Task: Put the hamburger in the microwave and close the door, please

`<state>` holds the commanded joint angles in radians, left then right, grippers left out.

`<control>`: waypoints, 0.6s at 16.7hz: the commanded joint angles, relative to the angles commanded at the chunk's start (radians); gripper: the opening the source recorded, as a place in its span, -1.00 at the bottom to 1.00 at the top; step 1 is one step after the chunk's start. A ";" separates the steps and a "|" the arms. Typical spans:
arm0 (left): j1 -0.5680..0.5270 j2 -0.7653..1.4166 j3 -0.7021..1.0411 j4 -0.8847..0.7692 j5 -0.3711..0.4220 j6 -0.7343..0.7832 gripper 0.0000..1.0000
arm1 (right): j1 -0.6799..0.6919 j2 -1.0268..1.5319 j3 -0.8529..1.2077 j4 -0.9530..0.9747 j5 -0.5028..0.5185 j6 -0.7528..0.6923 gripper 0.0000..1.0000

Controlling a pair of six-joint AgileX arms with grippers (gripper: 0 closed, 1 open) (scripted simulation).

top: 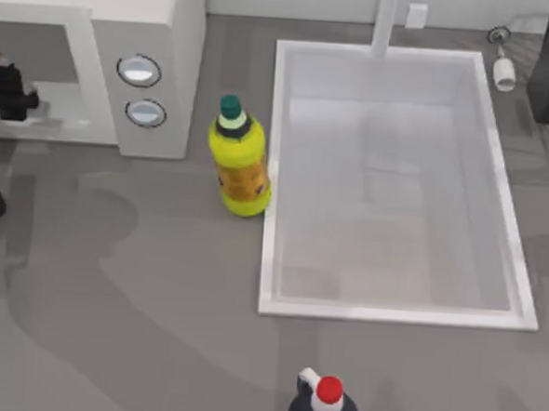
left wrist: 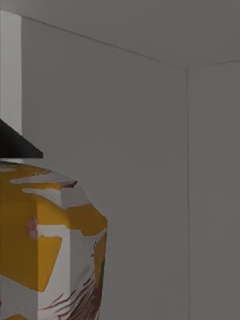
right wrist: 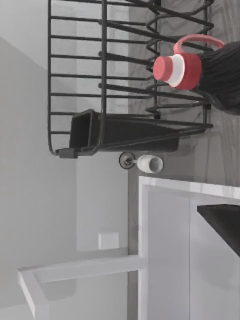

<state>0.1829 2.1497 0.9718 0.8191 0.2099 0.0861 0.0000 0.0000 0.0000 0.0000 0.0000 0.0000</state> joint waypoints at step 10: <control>-0.026 0.147 0.255 -0.098 -0.010 -0.003 -1.00 | 0.000 0.000 0.000 0.000 0.000 0.000 1.00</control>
<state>0.1572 2.2969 1.2269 0.7210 0.2001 0.0830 0.0000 0.0000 0.0000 0.0000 0.0000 0.0000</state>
